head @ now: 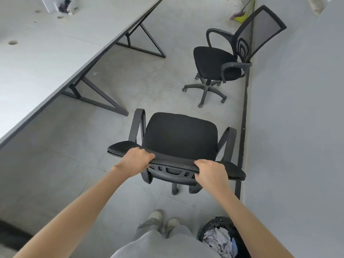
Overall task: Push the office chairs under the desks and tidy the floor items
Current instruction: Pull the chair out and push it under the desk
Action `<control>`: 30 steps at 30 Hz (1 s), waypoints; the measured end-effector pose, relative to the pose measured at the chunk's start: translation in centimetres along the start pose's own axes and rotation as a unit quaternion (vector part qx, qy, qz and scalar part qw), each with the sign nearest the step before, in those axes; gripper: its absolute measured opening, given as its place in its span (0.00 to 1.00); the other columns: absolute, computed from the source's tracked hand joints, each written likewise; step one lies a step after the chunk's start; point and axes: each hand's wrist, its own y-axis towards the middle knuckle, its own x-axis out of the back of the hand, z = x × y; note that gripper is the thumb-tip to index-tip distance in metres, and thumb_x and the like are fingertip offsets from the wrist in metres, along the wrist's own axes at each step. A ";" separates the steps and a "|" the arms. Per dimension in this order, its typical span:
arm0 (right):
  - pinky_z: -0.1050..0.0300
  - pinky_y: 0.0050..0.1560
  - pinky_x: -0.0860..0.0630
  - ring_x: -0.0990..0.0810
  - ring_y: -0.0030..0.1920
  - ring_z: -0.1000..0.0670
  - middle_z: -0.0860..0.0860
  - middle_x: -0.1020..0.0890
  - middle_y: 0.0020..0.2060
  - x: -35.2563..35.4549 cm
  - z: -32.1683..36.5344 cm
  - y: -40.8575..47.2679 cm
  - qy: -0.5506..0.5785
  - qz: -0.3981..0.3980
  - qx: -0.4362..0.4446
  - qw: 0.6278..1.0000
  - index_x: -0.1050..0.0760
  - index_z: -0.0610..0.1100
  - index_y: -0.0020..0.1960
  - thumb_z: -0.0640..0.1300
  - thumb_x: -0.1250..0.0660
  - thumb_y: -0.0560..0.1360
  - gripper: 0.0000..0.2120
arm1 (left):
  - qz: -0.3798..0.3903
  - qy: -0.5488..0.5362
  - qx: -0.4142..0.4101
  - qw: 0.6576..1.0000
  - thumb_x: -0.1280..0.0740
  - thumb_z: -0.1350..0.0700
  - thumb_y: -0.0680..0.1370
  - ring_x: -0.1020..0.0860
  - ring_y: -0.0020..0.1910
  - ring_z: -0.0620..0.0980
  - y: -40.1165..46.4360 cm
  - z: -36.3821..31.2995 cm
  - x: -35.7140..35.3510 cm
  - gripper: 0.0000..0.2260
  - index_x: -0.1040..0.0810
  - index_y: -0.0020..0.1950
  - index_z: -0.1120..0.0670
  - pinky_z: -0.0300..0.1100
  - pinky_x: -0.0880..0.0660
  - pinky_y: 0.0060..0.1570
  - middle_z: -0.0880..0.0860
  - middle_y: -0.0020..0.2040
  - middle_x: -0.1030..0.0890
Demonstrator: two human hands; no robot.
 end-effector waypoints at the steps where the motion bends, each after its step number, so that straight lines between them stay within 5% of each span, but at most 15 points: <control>1: 0.56 0.45 0.23 0.20 0.48 0.47 0.51 0.18 0.50 0.0 0.1 -0.1 -0.007 0.003 0.016 1.000 0.24 0.46 0.56 0.46 0.38 0.73 0.13 | -0.029 -0.009 0.010 0.999 0.39 0.57 0.76 0.23 0.39 0.56 -0.9 -0.3 -0.6 0.05 0.27 0.51 0.55 0.43 0.32 0.38 0.54 0.43 0.18; 4: 0.58 0.42 0.28 0.21 0.49 0.46 0.52 0.18 0.50 0.1 0.9 0.0 -0.022 0.012 0.068 0.997 0.24 0.47 0.56 0.46 0.37 0.72 0.13 | -0.075 0.019 0.041 0.996 0.23 0.58 0.56 0.38 0.19 0.52 -4.0 -0.8 -1.9 0.12 0.26 0.31 0.52 0.35 0.44 0.23 0.49 0.20 0.26; 7: 0.58 0.39 0.31 0.21 0.49 0.46 0.52 0.18 0.49 0.2 2.2 0.4 -0.026 0.025 0.127 0.991 0.24 0.47 0.55 0.45 0.37 0.71 0.13 | -0.079 -0.006 0.095 0.992 0.23 0.59 0.47 0.38 0.14 0.51 -6.8 -1.1 -3.5 0.16 0.28 0.25 0.51 0.33 0.47 0.20 0.48 0.16 0.31; 11: 0.58 0.30 0.37 0.21 0.44 0.44 0.51 0.18 0.44 0.6 4.4 2.0 -0.039 0.029 0.205 0.977 0.23 0.46 0.48 0.42 0.35 0.68 0.10 | -0.077 -0.057 0.168 0.981 0.23 0.59 0.48 0.33 0.14 0.51 -9.8 -1.3 -5.2 0.15 0.28 0.26 0.52 0.33 0.50 0.20 0.48 0.17 0.31; 14: 0.56 0.38 0.29 0.21 0.49 0.45 0.53 0.18 0.50 0.6 6.1 4.0 -0.045 0.043 0.260 0.964 0.23 0.48 0.53 0.43 0.37 0.68 0.13 | -0.078 -0.091 0.246 0.962 0.25 0.57 0.53 0.29 0.18 0.53 -11.4 -1.6 -5.8 0.13 0.27 0.28 0.53 0.35 0.47 0.20 0.50 0.20 0.27; 17: 0.55 0.47 0.27 0.22 0.55 0.46 0.55 0.20 0.57 1.0 7.9 6.9 -0.058 0.051 0.315 0.946 0.25 0.52 0.59 0.45 0.37 0.70 0.17 | -0.092 -0.161 0.320 0.929 0.33 0.55 0.67 0.22 0.34 0.58 -12.2 -2.0 -6.0 0.05 0.25 0.40 0.55 0.42 0.34 0.30 0.53 0.35 0.20; 20: 0.57 0.49 0.28 0.23 0.58 0.48 0.57 0.22 0.61 1.5 9.7 10.2 -0.062 0.053 0.365 0.927 0.26 0.53 0.62 0.46 0.36 0.71 0.19 | -0.081 -0.174 0.361 0.913 0.37 0.49 0.74 0.21 0.44 0.57 -12.4 -1.9 -5.7 0.11 0.26 0.48 0.55 0.43 0.34 0.37 0.52 0.44 0.19; 30: 0.56 0.51 0.27 0.23 0.58 0.50 0.56 0.20 0.57 3.7 20.3 21.5 -0.080 0.049 0.468 0.879 0.23 0.53 0.58 0.42 0.36 0.69 0.18 | -0.049 -0.192 0.500 0.843 0.42 0.49 0.76 0.21 0.43 0.57 -10.6 4.4 -5.5 0.11 0.27 0.46 0.56 0.43 0.34 0.35 0.54 0.44 0.19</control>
